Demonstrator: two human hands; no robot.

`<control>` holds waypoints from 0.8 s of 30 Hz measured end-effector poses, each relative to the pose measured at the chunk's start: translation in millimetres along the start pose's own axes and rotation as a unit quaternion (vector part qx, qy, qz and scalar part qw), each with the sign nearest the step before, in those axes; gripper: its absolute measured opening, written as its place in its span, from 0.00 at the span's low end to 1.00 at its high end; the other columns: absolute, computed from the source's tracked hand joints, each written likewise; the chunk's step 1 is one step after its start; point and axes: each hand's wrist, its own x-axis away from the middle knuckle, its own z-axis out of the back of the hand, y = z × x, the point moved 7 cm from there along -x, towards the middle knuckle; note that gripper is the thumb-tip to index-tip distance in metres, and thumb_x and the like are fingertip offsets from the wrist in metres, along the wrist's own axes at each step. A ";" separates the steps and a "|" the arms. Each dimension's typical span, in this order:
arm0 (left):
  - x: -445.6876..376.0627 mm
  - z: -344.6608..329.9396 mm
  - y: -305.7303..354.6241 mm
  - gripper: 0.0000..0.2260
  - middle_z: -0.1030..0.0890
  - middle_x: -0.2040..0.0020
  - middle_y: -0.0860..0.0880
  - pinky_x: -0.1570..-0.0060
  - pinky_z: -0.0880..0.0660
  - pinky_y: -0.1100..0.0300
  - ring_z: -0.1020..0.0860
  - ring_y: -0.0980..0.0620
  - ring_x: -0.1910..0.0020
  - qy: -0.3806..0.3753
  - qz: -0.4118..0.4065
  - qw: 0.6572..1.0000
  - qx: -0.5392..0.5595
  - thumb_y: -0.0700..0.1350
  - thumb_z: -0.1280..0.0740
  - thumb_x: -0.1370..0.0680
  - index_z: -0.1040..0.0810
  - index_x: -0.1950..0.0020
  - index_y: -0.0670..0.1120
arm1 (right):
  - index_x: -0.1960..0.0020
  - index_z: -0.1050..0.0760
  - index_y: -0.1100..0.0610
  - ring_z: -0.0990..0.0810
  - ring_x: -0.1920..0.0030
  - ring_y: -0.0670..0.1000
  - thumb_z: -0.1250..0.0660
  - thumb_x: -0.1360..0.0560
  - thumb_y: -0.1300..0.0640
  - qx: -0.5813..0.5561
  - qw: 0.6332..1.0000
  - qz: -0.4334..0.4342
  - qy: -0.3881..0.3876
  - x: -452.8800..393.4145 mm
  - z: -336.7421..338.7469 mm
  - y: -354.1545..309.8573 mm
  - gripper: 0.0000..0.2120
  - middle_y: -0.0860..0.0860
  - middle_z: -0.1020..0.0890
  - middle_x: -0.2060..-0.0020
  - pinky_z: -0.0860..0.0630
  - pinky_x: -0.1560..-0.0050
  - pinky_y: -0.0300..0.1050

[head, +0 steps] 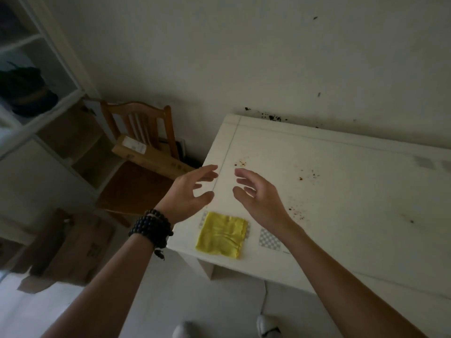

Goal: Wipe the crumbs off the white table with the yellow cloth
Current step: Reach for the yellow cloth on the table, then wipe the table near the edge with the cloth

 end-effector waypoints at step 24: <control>-17.1 -97.9 -285.2 0.38 0.47 0.22 0.47 0.28 0.45 0.56 0.50 0.49 0.23 -0.314 -0.034 0.935 -0.164 0.49 0.29 0.26 0.47 0.22 0.49 | 0.21 0.39 0.55 0.48 0.20 0.56 0.37 0.20 0.54 0.222 0.922 -0.315 0.032 4.0 -205.0 203.3 0.28 0.56 0.44 0.19 0.45 0.23 0.56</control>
